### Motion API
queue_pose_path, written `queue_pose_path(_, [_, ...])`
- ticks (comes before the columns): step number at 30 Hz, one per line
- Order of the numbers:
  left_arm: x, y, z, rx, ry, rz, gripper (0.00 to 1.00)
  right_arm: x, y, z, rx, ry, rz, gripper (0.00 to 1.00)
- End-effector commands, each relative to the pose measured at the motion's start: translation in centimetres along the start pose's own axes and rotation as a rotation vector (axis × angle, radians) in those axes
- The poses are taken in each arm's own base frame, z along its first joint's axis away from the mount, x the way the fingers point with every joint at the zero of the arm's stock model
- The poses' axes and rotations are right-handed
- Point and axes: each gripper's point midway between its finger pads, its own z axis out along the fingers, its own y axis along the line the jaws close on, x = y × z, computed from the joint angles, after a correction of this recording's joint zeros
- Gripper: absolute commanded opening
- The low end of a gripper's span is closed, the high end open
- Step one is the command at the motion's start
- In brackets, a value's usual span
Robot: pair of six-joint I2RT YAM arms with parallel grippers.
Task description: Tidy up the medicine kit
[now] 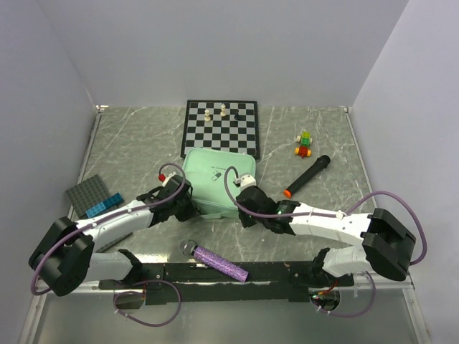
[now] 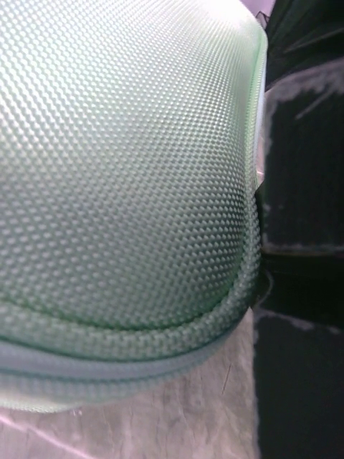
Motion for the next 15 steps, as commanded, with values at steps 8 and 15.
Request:
queue_pose_path(8, [-1.7, 6.3, 1.4, -0.236, -0.062, 0.082, 0.01, -4.1, -4.5, 0.0, 0.119, -0.166, -0.018, 0.0])
queue_pose_path(15, [-1.7, 5.0, 3.3, -0.231, -0.033, 0.034, 0.01, -1.5, -0.8, -2.1, 0.007, -0.172, -0.082, 0.0])
